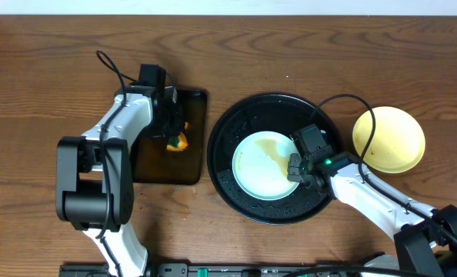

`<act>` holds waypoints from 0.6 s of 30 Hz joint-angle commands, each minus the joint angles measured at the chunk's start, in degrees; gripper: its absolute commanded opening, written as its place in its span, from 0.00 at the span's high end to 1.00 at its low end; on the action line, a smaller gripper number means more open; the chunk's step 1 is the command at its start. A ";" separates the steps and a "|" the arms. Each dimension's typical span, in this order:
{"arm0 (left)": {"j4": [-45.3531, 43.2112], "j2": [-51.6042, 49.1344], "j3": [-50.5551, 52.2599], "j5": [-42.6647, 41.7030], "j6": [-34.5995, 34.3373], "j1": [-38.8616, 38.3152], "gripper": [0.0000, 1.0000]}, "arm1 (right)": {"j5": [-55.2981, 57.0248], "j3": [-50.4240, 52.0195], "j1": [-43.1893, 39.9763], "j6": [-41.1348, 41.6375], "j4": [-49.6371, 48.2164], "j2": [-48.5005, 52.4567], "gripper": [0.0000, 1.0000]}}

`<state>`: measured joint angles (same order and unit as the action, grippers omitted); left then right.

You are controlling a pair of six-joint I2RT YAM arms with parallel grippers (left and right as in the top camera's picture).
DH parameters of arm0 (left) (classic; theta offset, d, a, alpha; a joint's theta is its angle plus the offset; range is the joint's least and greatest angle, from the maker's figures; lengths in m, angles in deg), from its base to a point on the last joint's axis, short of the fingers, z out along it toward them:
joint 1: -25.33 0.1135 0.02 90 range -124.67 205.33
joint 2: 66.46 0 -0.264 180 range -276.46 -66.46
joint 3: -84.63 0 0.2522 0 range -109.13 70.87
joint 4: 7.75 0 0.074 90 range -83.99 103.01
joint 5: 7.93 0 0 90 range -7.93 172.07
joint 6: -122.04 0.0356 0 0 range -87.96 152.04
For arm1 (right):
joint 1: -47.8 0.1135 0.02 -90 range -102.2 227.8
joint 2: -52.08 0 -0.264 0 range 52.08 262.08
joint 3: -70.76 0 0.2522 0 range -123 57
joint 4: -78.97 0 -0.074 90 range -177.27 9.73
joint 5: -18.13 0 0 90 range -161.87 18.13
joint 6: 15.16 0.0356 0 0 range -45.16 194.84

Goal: Clean dirty plates on tray and stack at the side
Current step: 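Lower the sponge into the rectangular tray and open the left gripper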

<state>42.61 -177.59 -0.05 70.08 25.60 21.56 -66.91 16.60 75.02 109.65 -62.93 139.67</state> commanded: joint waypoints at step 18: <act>1.73 -1.88 0.17 12.55 -6.54 -1.11 0.93 | 0.57 0.85 -0.20 0.09 0.31 0.72 0.99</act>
<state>44.16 -177.68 -0.31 71.15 28.12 20.29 -66.91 16.60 75.02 109.65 -62.93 139.67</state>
